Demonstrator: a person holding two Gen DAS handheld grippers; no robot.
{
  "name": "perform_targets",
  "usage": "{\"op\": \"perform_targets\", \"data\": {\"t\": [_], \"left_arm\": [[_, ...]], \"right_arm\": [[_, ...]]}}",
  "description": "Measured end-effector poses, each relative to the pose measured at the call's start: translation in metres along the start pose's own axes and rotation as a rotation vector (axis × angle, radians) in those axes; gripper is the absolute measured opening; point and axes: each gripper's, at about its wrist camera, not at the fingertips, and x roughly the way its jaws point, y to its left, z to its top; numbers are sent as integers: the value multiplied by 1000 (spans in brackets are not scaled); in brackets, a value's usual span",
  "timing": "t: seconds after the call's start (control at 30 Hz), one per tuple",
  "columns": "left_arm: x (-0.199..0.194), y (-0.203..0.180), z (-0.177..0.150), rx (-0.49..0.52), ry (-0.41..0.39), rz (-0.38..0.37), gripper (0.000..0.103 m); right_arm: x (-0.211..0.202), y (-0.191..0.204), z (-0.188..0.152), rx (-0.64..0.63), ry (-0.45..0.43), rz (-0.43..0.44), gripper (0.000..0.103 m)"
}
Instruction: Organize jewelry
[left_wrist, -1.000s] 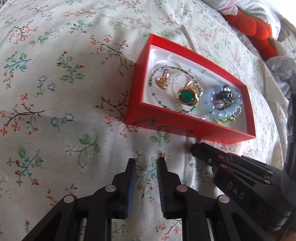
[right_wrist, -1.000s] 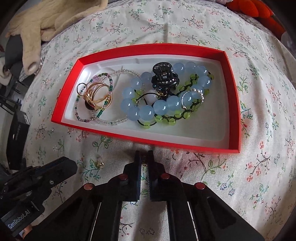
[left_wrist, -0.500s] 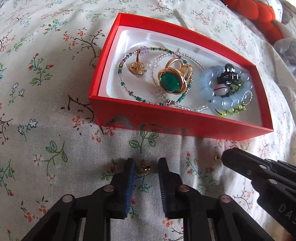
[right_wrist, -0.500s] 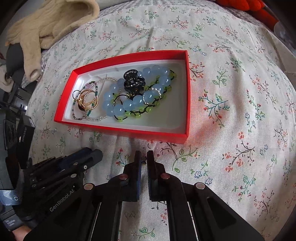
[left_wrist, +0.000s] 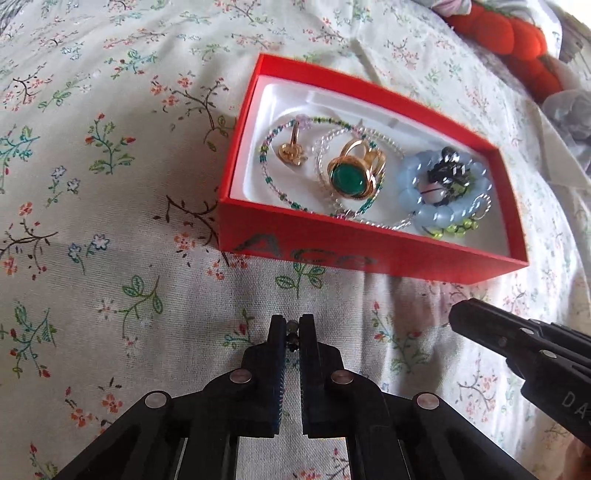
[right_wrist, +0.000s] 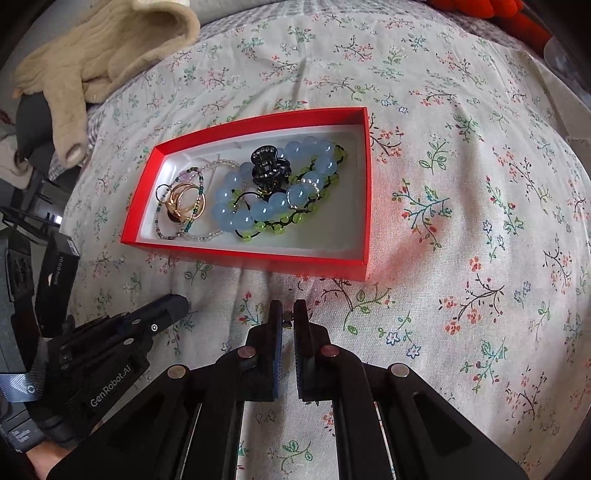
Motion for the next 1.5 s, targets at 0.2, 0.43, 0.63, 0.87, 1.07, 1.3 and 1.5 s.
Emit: {"op": "perform_targets", "data": {"t": [0.2, 0.43, 0.63, 0.87, 1.07, 1.3, 1.5], "left_arm": [[-28, 6, 0, -6, -49, -43, 1], [-50, 8, 6, -19, -121, -87, 1], [-49, -3, 25, 0, -189, -104, 1], [-31, -4, 42, 6, -207, -97, 1], [-31, -8, 45, 9, -205, -97, 10], [-41, -3, 39, 27, -209, -47, 27], [-46, 12, 35, 1, -201, -13, 37]], "right_arm": [[-16, 3, 1, 7, -31, 33, 6], [-37, 3, 9, 24, -89, 94, 6], [-39, 2, 14, 35, -117, 115, 6], [-42, 3, 18, 32, -161, 139, 6], [-38, 11, 20, 16, -174, 155, 6], [-30, 24, 27, 2, -174, 160, 6], [-17, 30, 34, -1, -167, 153, 6]]}}
